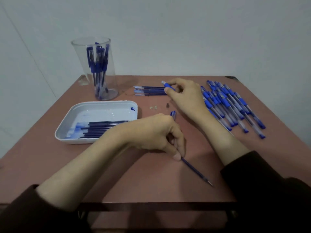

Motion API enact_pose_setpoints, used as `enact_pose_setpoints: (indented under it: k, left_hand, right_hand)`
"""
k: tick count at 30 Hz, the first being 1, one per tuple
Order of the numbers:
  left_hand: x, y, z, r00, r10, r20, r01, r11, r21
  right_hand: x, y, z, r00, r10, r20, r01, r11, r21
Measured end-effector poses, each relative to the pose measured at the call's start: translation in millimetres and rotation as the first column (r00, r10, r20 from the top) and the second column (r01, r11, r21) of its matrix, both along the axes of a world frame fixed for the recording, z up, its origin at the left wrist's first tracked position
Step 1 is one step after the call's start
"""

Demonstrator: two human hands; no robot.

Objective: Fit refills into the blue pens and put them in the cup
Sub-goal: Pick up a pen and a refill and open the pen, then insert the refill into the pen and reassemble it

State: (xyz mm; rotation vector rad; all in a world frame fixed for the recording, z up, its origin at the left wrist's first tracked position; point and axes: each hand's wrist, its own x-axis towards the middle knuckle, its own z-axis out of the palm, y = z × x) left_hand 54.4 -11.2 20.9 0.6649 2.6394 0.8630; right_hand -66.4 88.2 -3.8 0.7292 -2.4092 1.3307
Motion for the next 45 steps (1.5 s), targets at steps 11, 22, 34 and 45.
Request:
enact_pose_setpoints:
  k: [11,22,34,45]
  left_hand:
    - [-17.8,-35.4,38.2,0.959,0.282,-0.032,-0.231,0.842,0.488]
    - [-78.3,-34.5,13.6,0.632,0.752,0.188,-0.147,-0.122,0.982]
    - [-80.9,-35.4,3.9,0.714,0.654,0.248,-0.280,-0.058,0.958]
    - [-80.6,-35.4,3.5,0.717,0.642,0.272,-0.283,-0.090,0.955]
  right_hand:
    - [-4.3,-2.2,-2.6,0.999,0.021,0.038,-0.018,0.998,-0.055]
    - [-5.3,0.0,-0.2,0.997,-0.080,0.022,0.078,0.994,0.071]
    - [0.8,1.1,4.7,1.000,-0.012,-0.006,0.012,1.000,-0.023]
    - [0.1,3.0,8.9,0.997,-0.041,-0.059,0.036,0.995,-0.095]
